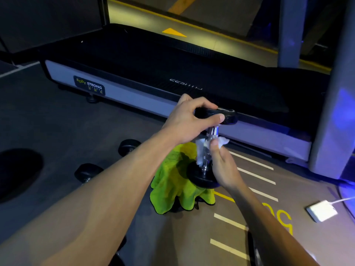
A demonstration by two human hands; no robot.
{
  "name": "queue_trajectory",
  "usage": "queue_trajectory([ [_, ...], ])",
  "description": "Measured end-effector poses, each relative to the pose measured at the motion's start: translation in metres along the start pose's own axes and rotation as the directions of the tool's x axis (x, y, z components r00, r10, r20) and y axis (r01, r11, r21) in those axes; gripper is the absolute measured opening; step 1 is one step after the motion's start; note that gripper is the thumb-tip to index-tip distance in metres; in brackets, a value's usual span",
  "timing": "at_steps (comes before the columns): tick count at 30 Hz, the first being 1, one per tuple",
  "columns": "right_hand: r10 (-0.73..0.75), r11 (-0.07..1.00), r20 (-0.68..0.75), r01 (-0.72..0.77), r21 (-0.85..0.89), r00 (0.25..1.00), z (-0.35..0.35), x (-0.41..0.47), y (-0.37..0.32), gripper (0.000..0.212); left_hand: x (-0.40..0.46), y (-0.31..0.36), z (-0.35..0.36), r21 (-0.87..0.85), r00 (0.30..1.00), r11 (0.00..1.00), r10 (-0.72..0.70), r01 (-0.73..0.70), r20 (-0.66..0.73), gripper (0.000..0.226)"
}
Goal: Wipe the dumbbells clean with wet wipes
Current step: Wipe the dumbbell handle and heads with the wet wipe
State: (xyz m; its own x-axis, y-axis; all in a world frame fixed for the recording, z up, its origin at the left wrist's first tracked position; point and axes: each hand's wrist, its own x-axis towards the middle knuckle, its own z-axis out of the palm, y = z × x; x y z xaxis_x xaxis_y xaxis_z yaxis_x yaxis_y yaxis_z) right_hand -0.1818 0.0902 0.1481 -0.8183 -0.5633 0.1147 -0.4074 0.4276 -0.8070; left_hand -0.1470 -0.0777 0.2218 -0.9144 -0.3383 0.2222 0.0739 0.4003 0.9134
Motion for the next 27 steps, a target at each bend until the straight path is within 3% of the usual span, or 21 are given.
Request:
queue_trajectory([
  [2, 0.115, 0.991, 0.121, -0.105, -0.084, 0.986, -0.006, -0.009, 0.017, 0.059, 0.0, 0.0, 0.0, 0.0, 1.0, 1.0, -0.003, 0.003, 0.003, 0.029],
  [5, 0.123, 0.982, 0.223, -0.086, -0.166, 0.967, -0.014, -0.014, 0.035, 0.04, -0.001, 0.003, 0.001, 0.011, 1.0, 1.0, -0.011, 0.011, 0.006, 0.028],
  [9, 0.101, 0.983, 0.247, -0.135, 0.125, 0.964, -0.016, -0.014, 0.033, 0.039, -0.003, 0.005, 0.006, 0.014, 1.0, 1.0, 0.0, 0.0, 0.007, 0.029],
  [12, 0.147, 0.961, 0.106, -0.168, 0.221, 0.983, -0.014, -0.015, 0.031, 0.035, -0.003, 0.004, 0.008, 0.024, 1.0, 1.0, 0.006, -0.006, -0.017, 0.029],
  [15, 0.157, 0.988, -0.085, -0.157, 0.005, 0.984, -0.014, -0.022, 0.036, 0.035, -0.002, 0.002, 0.006, 0.035, 0.999, 0.999, -0.01, 0.012, -0.033, 0.031],
  [17, 0.135, 0.986, -0.118, -0.145, -0.083, 0.984, -0.016, -0.026, 0.033, 0.023, -0.001, 0.002, 0.004, 0.036, 0.999, 0.999, -0.014, 0.015, -0.039, 0.03],
  [23, 0.298, 0.95, 0.142, -0.278, -0.145, 0.944, -0.034, -0.016, 0.02, 0.005, -0.004, 0.005, 0.009, 0.028, 1.0, 1.0, 0.007, -0.006, -0.029, 0.03],
  [27, 0.345, 0.923, 0.077, -0.323, -0.21, 0.935, -0.028, -0.017, 0.009, 0.01, -0.005, 0.006, 0.012, 0.003, 0.999, 1.0, -0.004, 0.005, -0.043, 0.027],
])
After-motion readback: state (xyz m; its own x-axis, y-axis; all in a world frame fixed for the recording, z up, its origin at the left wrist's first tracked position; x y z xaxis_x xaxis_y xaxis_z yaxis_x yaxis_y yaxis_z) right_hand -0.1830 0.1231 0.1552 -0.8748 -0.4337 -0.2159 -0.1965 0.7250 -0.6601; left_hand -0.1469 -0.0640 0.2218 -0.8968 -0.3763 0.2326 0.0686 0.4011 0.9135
